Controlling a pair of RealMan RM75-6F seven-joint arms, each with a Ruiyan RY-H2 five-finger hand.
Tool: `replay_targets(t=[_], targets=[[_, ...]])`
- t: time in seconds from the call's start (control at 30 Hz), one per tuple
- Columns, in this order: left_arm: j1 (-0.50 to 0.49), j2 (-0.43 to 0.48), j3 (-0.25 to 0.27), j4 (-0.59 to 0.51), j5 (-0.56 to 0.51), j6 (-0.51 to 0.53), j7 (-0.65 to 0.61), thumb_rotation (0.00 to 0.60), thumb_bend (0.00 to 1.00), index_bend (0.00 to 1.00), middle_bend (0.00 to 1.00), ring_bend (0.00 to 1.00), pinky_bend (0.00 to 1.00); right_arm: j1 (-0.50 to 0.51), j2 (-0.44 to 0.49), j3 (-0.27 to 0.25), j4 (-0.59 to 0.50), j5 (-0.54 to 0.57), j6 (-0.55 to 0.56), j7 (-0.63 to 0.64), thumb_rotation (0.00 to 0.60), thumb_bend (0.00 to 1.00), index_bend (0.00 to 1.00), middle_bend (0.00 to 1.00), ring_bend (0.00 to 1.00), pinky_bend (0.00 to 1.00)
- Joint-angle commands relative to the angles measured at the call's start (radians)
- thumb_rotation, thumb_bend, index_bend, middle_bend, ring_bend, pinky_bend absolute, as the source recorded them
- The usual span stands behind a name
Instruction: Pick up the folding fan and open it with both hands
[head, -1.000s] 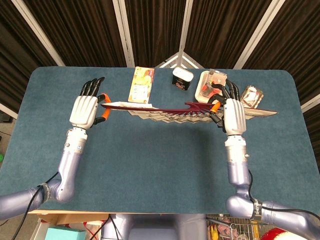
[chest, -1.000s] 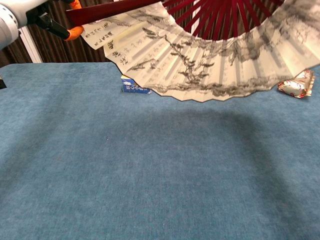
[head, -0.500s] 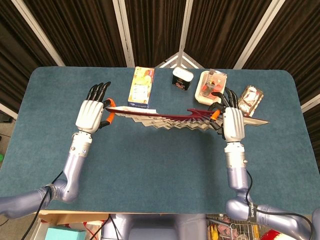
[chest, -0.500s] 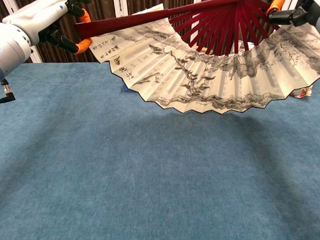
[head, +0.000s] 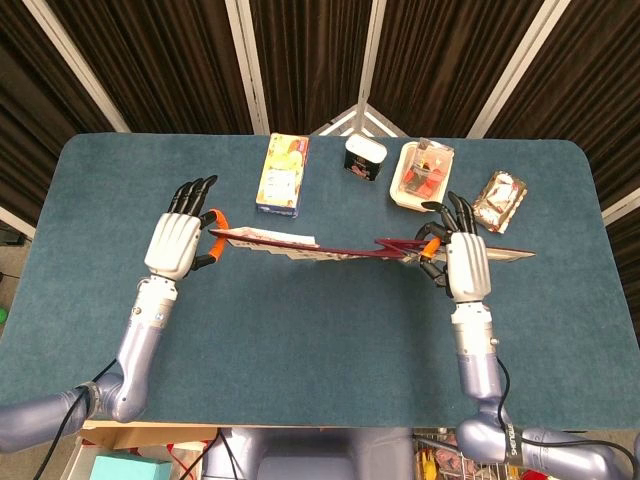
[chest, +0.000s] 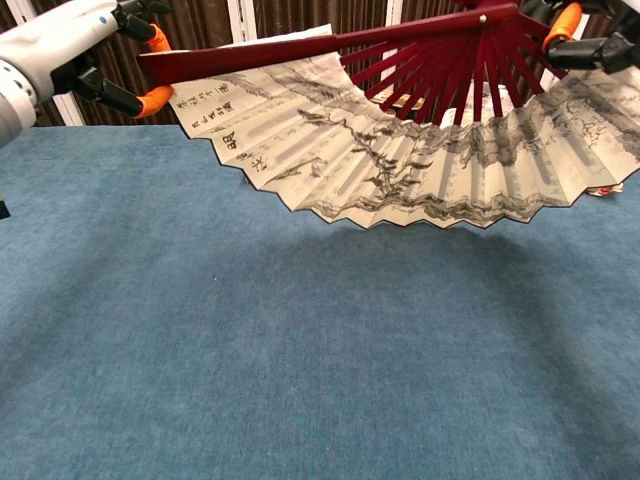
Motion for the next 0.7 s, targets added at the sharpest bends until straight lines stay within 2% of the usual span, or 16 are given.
replay_targets(t=[0.03,0.2,0.33,0.53,0.7], targets=[[0.012,0.013,0.007,-0.014,0.001,0.002,0.003,0.6,0.56,0.51,0.0,0.0,0.0,-0.014,0.008,-0.016,-0.012,-0.012,0.004,-0.002,0.6,0.78,0.61,0.26,0.02,0.0],[0.037,0.047,0.021,-0.044,0.003,0.0,-0.004,0.6,0.46,0.46,0.0,0.0,0.0,-0.041,0.029,-0.053,-0.037,-0.041,0.001,0.002,0.6,0.78,0.41,0.25,0.02,0.0],[0.055,0.076,0.037,-0.059,0.008,-0.011,-0.012,0.6,0.39,0.43,0.0,0.0,0.0,-0.063,0.042,-0.087,-0.047,-0.076,0.002,0.009,0.6,0.78,0.24,0.19,0.0,0.0],[0.076,0.102,0.047,-0.076,0.017,-0.018,-0.043,0.6,0.34,0.38,0.0,0.0,0.0,-0.092,0.06,-0.126,-0.073,-0.119,0.009,0.007,0.6,0.75,0.13,0.12,0.0,0.0],[0.093,0.127,0.054,-0.096,0.036,-0.018,-0.066,0.6,0.34,0.35,0.0,0.0,0.0,-0.114,0.073,-0.14,-0.07,-0.125,0.004,-0.002,0.6,0.71,0.1,0.1,0.0,0.0]])
